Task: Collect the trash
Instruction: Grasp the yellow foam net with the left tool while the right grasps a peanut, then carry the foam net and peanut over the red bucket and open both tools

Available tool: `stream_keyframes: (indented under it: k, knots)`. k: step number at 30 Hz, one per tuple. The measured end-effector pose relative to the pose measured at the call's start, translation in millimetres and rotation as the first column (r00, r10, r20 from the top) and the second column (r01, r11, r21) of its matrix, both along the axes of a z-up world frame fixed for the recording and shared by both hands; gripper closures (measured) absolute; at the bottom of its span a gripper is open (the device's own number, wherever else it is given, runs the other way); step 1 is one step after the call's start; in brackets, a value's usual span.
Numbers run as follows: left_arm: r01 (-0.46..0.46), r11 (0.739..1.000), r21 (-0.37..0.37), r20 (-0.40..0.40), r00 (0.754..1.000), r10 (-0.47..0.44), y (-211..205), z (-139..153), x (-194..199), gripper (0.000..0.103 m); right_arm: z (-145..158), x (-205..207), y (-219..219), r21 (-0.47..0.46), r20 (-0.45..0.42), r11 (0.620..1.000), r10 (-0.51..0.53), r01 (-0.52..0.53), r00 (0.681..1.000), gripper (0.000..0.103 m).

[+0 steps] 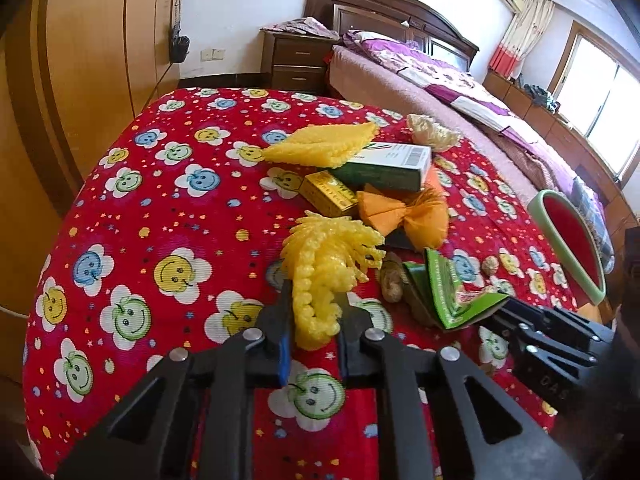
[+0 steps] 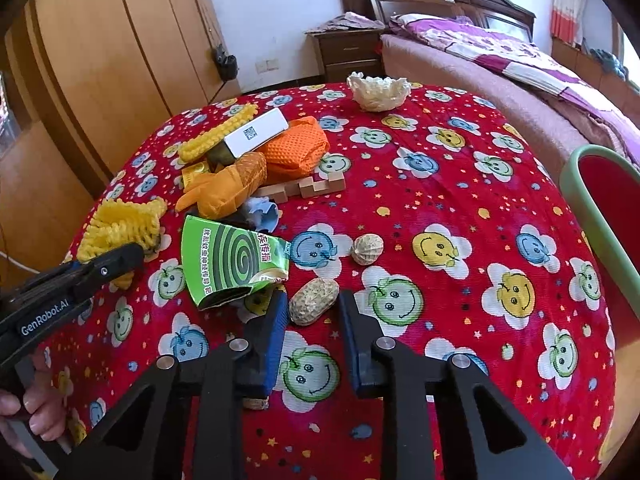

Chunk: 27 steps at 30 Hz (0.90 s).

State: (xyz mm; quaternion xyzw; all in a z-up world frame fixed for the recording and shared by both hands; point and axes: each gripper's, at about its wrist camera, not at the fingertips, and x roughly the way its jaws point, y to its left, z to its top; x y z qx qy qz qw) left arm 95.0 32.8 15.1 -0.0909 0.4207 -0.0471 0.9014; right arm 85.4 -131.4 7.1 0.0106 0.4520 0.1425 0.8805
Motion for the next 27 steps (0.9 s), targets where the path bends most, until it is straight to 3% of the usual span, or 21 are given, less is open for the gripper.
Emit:
stream_keyframes:
  k: [14,27]
  knots:
    - [0.078,0.994,-0.075,0.049,0.996,-0.074,-23.6,38.1,-20.0,0.088,40.9,-24.9,-42.2,0.079,0.085,0.995,-0.07,0.063,0.994,0.077]
    - [0.236,0.969,-0.079,0.097,0.969,-0.228,-87.7,72.7,-14.0,0.088,79.6,-38.2,-107.9,0.096,0.18,0.978,-0.201,0.186,0.963,0.077]
